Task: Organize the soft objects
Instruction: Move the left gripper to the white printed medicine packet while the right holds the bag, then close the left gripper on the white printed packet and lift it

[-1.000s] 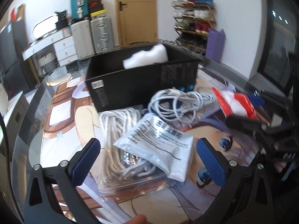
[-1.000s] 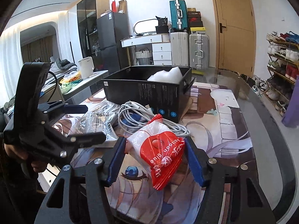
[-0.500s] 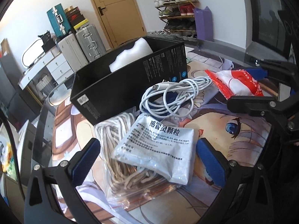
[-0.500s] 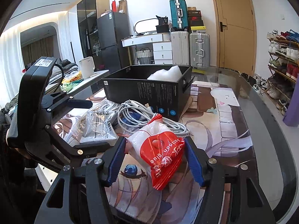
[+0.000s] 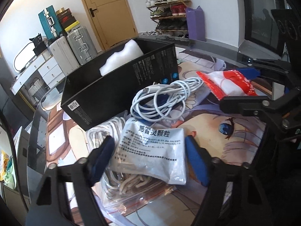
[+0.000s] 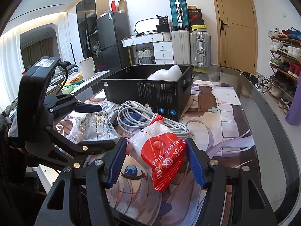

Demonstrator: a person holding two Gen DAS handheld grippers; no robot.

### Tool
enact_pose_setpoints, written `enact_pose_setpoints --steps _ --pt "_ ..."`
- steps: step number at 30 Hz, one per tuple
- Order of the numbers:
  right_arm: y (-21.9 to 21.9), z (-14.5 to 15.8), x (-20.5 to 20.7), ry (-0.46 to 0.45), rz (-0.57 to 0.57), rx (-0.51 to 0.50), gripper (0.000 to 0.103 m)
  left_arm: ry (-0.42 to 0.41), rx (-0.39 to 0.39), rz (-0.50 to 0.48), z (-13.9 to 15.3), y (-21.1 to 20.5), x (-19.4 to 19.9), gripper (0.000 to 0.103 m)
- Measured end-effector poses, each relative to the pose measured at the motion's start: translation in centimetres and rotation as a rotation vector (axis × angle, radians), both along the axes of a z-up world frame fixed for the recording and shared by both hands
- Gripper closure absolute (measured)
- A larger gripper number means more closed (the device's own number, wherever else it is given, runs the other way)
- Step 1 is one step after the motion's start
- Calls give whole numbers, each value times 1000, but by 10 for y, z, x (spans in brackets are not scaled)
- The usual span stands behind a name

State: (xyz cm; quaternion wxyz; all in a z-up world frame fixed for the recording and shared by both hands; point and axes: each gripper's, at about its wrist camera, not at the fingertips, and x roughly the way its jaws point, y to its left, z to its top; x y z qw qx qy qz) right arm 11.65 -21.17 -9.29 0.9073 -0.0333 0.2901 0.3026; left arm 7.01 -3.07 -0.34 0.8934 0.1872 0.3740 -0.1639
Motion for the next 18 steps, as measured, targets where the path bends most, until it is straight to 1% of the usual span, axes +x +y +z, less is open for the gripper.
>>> enact_pose_setpoints --steps 4,8,12,18 --pt "0 0 0 1 0 0 39 -1 -29 2 4 2 -5 37" --pt "1 1 -1 -7 -2 -4 39 -6 -79 12 9 10 -10 38" --pt "1 4 -1 -11 0 1 39 -19 -112 21 13 16 -14 38" --pt "1 8 -3 -19 3 3 39 -43 -183 49 25 26 -19 38"
